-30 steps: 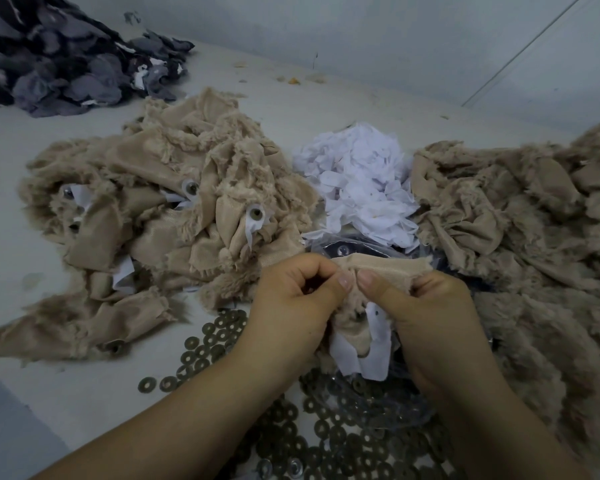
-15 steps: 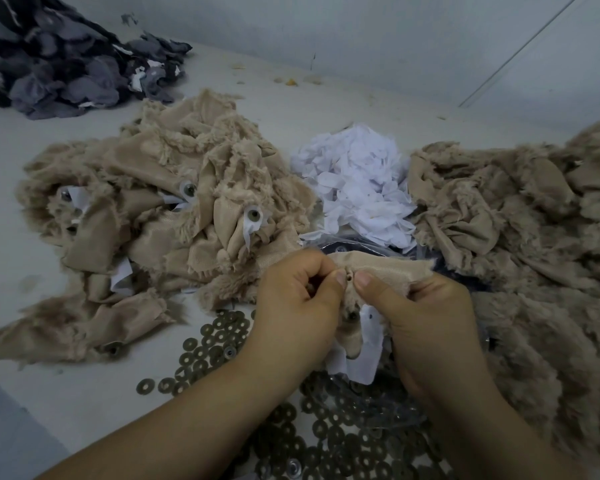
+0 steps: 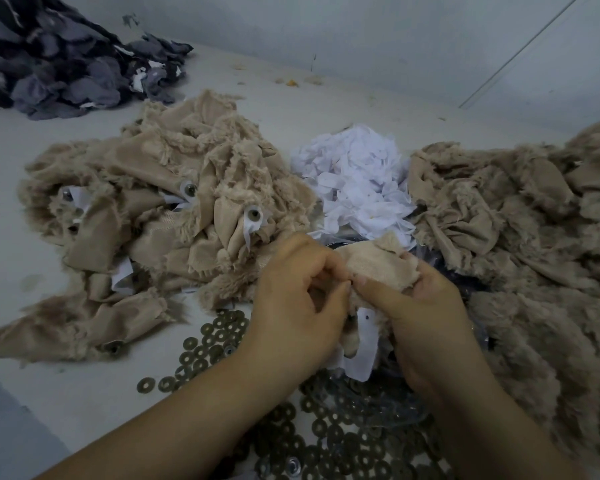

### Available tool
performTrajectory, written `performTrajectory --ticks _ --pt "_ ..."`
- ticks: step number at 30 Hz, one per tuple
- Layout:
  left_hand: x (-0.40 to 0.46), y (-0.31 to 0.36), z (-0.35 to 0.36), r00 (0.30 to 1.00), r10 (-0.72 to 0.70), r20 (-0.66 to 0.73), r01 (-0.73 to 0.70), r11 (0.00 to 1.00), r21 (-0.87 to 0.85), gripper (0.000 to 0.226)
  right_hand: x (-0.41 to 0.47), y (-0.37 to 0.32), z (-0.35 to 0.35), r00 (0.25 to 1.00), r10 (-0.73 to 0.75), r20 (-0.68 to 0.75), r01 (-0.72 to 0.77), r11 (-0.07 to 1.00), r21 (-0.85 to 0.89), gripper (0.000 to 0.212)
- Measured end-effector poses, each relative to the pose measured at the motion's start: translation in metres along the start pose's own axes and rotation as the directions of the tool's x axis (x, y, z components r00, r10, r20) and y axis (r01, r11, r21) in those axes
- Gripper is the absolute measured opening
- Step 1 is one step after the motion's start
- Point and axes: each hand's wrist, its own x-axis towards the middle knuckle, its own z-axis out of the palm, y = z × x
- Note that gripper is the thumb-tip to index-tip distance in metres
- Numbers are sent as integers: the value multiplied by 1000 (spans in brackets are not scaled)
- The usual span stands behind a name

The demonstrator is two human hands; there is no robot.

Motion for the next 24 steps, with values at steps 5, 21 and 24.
performTrajectory --ticks 5,21,24 --pt "4 8 -4 973 20 230 -44 994 98 8 3 2 -3 999 35 31 -36 999 18 63" --pt "-1 7 -4 926 88 367 -160 972 172 12 3 1 -3 999 38 13 -38 999 20 34" --pt "-2 7 -7 970 -96 224 111 992 -54 15 1 -2 -4 1000 -29 -5 28 996 -84 32"
